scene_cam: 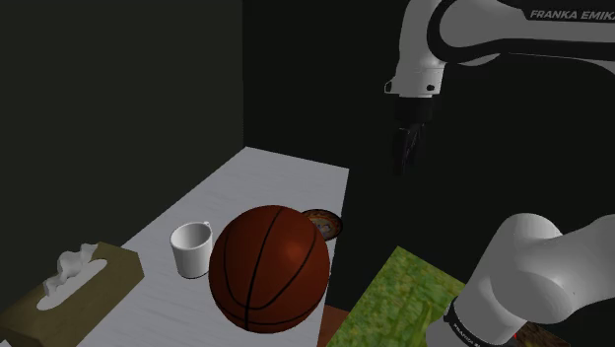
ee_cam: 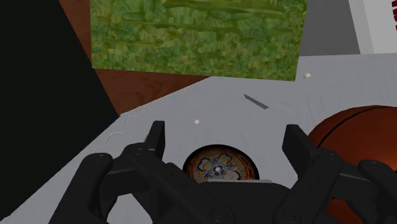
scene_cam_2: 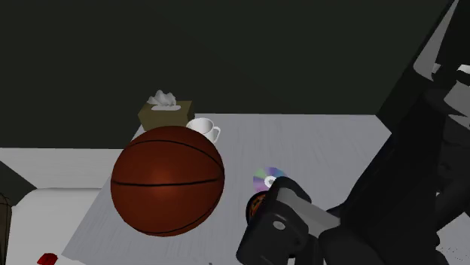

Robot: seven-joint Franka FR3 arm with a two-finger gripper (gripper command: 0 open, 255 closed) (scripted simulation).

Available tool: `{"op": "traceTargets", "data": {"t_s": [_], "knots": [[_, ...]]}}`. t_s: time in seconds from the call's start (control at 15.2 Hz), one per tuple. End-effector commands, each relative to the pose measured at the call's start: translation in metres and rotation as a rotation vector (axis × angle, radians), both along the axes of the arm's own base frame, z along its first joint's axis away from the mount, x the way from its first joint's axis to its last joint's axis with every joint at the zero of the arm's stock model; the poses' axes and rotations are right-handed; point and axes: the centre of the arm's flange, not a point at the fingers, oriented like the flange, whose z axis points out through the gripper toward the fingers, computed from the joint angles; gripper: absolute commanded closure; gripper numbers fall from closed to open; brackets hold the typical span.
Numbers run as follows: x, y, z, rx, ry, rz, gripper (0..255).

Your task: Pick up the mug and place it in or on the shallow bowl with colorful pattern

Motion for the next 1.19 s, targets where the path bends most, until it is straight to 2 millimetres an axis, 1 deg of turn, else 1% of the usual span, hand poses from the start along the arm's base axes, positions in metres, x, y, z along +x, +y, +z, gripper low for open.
{"op": "traceTargets", "data": {"t_s": [0.0,1.12], "knots": [[0.000,0.000,0.000,0.000,0.000,0.000,0],[0.109,0.181,-0.071,-0.055,-0.073,-0.057,0]]}}
